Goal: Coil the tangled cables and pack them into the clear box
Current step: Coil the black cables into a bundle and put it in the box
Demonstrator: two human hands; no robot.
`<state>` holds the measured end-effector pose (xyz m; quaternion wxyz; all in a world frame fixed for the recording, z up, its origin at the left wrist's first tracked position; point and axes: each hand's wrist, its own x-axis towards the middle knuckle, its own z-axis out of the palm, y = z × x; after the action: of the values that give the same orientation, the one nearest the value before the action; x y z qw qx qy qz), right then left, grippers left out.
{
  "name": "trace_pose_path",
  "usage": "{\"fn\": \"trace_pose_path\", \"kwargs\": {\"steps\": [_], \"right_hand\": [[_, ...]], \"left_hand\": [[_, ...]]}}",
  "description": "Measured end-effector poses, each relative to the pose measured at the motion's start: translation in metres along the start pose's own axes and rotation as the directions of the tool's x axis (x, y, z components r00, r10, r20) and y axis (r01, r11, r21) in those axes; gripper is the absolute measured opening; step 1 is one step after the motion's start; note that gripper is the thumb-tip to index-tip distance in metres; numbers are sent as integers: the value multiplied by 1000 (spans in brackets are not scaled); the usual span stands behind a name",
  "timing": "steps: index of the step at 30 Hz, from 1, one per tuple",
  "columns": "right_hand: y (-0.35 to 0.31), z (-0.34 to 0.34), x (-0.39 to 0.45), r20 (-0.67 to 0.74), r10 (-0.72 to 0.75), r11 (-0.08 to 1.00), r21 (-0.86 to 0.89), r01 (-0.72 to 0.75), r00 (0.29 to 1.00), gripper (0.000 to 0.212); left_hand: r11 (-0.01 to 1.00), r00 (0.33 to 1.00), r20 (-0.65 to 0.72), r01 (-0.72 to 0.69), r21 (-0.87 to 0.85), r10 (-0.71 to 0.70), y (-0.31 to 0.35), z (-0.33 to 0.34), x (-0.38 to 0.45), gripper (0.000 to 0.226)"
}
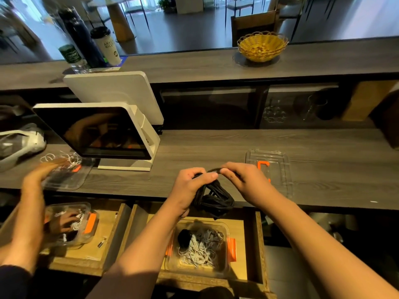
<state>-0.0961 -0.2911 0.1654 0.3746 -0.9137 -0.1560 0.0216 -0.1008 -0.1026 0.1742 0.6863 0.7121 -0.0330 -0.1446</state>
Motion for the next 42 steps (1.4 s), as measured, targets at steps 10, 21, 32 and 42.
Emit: {"fn": "trace_pose_path", "kwargs": {"steps": [10,21,32,42], "right_hand": [[-25,43,-29,236,1,999,-38,9,972,27],[-71,17,-40,25,261,681,704,-202,965,8],[-71,17,-21,-323,137,912,409,7,936,7],[-64,7,-11,-373,330,888,435,-150,867,14]], "left_hand": [[941,756,-607,39,-336,-247,1,7,8,26],[980,681,-710,-61,190,180,-6,8,4,42],[898,737,-557,-156,412,384,-11,20,8,46],[844,717,-530,-151,515,452,0,33,9,42]]}}
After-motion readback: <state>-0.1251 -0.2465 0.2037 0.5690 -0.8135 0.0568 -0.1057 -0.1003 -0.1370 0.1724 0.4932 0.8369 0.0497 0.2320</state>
